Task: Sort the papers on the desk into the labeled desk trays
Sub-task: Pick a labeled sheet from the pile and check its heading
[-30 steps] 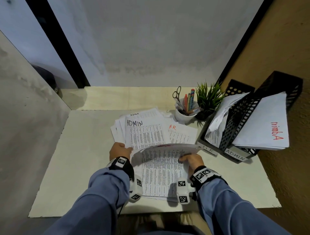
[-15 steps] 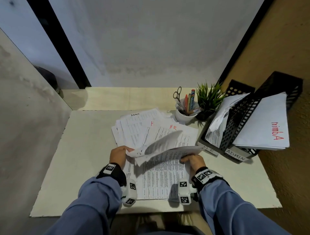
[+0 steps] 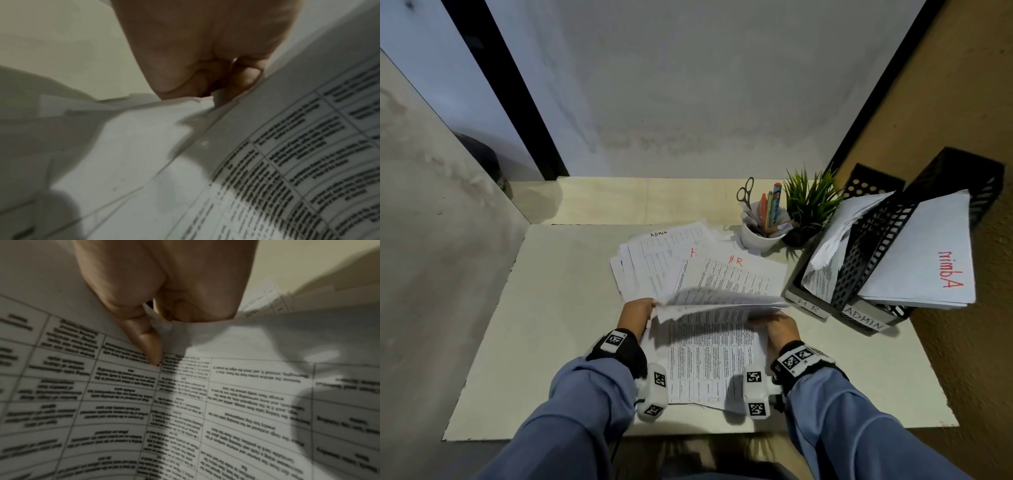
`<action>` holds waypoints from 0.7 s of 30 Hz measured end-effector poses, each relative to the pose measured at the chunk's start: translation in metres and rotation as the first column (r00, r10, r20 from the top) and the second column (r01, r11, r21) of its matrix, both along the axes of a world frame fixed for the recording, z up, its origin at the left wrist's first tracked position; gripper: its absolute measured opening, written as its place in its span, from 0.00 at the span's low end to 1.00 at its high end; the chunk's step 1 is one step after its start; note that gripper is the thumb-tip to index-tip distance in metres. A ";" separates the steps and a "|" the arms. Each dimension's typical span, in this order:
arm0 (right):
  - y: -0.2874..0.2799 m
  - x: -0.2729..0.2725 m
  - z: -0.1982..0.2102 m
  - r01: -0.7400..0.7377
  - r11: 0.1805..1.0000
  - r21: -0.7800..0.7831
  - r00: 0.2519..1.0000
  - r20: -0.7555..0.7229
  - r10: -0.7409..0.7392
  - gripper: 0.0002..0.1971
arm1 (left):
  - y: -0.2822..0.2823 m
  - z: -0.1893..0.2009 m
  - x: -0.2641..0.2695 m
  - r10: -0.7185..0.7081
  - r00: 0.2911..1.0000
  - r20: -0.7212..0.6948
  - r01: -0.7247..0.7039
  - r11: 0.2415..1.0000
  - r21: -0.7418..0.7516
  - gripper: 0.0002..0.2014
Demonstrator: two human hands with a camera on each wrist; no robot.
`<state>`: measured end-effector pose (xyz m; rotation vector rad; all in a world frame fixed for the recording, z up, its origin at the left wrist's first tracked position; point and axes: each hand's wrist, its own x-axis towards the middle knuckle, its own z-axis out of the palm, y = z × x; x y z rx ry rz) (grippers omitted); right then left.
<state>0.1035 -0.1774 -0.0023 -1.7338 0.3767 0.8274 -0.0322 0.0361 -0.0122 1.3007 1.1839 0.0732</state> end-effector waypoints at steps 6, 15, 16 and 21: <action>-0.001 -0.004 -0.001 0.045 0.995 0.091 0.998 -0.052 -0.040 0.10 | 0.014 -0.006 0.011 0.149 0.986 -0.068 -0.131 0.967 0.220 0.11; -0.001 0.001 -0.010 0.025 0.997 0.073 0.997 -0.076 -0.020 0.09 | 0.023 -0.010 0.037 0.047 0.981 -0.189 -0.009 0.980 0.198 0.10; -0.001 0.001 -0.011 0.019 0.998 0.061 0.997 -0.075 -0.014 0.09 | 0.023 -0.011 0.038 0.001 0.978 -0.208 0.045 0.976 0.215 0.04; -0.001 0.002 -0.010 0.019 1.000 0.020 0.997 -0.071 -0.018 0.07 | 0.031 -0.003 0.034 0.055 0.960 -0.273 0.063 0.913 0.404 0.09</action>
